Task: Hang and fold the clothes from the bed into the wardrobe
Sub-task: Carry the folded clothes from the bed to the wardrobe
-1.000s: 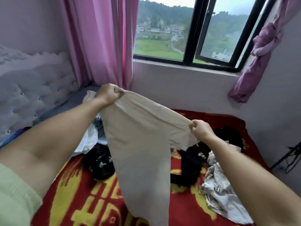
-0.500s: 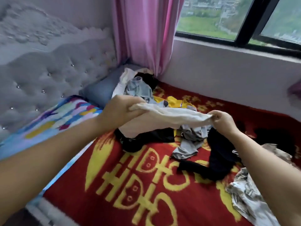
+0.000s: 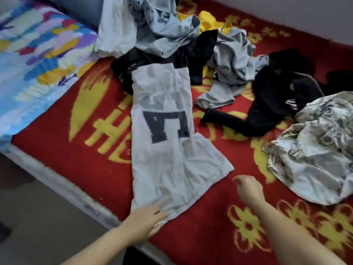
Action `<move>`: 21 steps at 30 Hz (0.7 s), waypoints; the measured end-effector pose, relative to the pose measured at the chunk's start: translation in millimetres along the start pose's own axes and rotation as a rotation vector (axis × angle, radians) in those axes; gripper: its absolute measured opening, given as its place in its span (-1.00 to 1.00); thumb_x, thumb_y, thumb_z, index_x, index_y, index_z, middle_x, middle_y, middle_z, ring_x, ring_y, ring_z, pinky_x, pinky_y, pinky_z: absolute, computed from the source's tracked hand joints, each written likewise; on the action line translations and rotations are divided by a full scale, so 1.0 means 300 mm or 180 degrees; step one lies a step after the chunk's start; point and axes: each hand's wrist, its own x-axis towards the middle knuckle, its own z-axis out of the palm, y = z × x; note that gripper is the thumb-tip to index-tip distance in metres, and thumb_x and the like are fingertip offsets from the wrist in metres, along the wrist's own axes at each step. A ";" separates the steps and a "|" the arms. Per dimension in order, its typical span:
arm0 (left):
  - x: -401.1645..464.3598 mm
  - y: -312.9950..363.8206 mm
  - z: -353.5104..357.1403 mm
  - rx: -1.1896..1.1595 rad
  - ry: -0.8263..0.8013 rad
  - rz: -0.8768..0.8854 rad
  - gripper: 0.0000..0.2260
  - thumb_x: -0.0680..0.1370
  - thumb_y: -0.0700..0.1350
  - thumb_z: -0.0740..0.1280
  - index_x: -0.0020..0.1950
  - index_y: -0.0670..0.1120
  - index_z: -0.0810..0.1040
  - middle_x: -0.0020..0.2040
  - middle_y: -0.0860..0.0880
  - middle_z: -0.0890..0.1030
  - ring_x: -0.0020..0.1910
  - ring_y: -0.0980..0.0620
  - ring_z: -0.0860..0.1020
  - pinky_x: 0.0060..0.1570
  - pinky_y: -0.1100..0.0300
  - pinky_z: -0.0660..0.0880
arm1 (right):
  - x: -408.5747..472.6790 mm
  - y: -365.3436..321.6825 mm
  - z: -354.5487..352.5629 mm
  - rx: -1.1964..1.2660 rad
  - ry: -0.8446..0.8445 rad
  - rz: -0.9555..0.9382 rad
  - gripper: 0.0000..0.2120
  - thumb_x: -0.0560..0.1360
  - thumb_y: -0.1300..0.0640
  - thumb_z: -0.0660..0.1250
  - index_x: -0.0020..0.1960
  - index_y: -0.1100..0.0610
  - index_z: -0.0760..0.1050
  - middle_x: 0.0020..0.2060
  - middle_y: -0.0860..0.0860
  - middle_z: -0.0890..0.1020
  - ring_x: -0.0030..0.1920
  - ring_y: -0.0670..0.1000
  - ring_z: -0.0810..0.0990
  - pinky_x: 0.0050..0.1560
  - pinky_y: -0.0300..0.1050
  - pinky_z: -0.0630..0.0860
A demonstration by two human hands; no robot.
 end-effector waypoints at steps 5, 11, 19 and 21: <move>0.287 0.053 0.052 0.0019 0.0253 -0.0743 -0.62 0.51 0.00 0.35 0.32 -0.02 0.47 0.06 0.00 0.53 0.02 0.04 0.53 -0.07 0.21 0.46 | 0.116 -0.055 0.060 0.1103 0.0229 -0.0067 -0.68 0.55 0.27 0.17 0.26 0.18 0.53 0.21 0.10 0.59 0.24 0.11 0.51 0.20 -0.03 0.42; 0.542 0.093 0.161 0.0286 0.0181 -0.1252 -0.47 0.12 0.26 0.54 -0.04 -0.02 0.68 -0.25 0.05 0.59 -0.30 0.10 0.58 -0.45 0.30 0.45 | 0.356 -0.193 0.070 0.1034 0.0248 0.0139 -0.68 0.55 0.03 0.20 0.26 0.09 0.46 0.13 0.04 0.55 0.18 0.10 0.49 0.15 0.06 0.39; 0.561 0.051 0.182 -0.0221 0.1163 -0.1148 -0.88 0.33 -0.17 0.45 -0.29 -0.10 0.52 -0.33 -0.01 0.51 -0.37 0.01 0.53 -0.63 0.23 0.37 | 0.405 -0.145 0.052 0.1158 0.0642 0.0051 -0.85 0.58 0.04 0.13 -0.06 0.09 0.40 -0.22 -0.05 0.53 -0.14 0.07 0.50 0.06 0.06 0.32; 0.558 0.089 0.191 -0.0370 0.1207 -0.0978 -0.91 0.42 -0.13 0.25 -0.26 -0.10 0.50 -0.30 -0.02 0.50 -0.34 0.00 0.53 -0.58 0.19 0.41 | 0.389 -0.101 0.024 0.1095 0.0676 0.0057 -0.85 0.56 0.05 0.13 -0.13 0.09 0.37 -0.34 -0.07 0.51 -0.25 0.05 0.46 -0.03 0.01 0.27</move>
